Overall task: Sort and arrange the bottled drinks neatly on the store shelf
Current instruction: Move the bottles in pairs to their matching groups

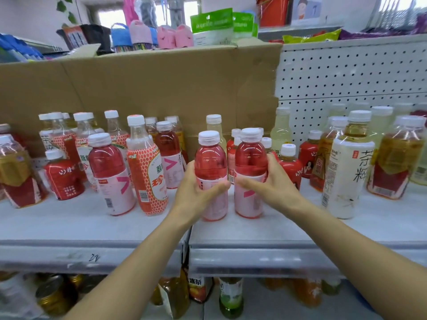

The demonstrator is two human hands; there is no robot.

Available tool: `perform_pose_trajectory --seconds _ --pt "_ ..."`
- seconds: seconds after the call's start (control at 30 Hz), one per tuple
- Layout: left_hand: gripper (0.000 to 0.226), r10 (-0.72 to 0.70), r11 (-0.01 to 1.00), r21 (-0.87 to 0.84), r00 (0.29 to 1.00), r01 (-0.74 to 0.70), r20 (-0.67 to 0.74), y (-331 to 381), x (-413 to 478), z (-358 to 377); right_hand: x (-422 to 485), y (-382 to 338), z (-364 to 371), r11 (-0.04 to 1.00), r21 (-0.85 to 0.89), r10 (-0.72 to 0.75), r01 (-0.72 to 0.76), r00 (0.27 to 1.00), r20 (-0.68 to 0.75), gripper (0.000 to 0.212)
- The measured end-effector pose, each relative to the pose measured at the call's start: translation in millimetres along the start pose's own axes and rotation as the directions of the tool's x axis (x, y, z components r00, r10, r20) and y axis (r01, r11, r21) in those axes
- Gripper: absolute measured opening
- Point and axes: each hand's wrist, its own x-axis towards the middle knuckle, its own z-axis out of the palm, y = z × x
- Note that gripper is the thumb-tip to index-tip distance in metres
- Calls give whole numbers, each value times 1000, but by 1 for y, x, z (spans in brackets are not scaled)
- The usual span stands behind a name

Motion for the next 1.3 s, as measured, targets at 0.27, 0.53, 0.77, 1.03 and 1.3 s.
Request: perform_pose_trajectory --seconds 0.27,0.53,0.77,1.03,1.3 --pt "63 77 993 -86 997 -77 -9 29 -34 12 -51 -14 -19 1000 -4 -2 1 991 -132 57" --pt "64 161 966 -203 987 -159 -4 75 -57 56 -89 -39 -71 996 -10 -83 83 969 -234 52" --pt "56 135 955 -269 991 -128 6 117 -79 134 -122 -34 -157 997 -20 -81 79 966 -245 48" --pt "49 107 936 -342 992 -80 61 173 -98 259 -153 -10 -293 998 -66 -42 24 956 -290 52" --pt "44 49 937 -350 994 -13 96 204 -105 352 -173 15 -393 997 -79 -8 -20 939 -343 45"
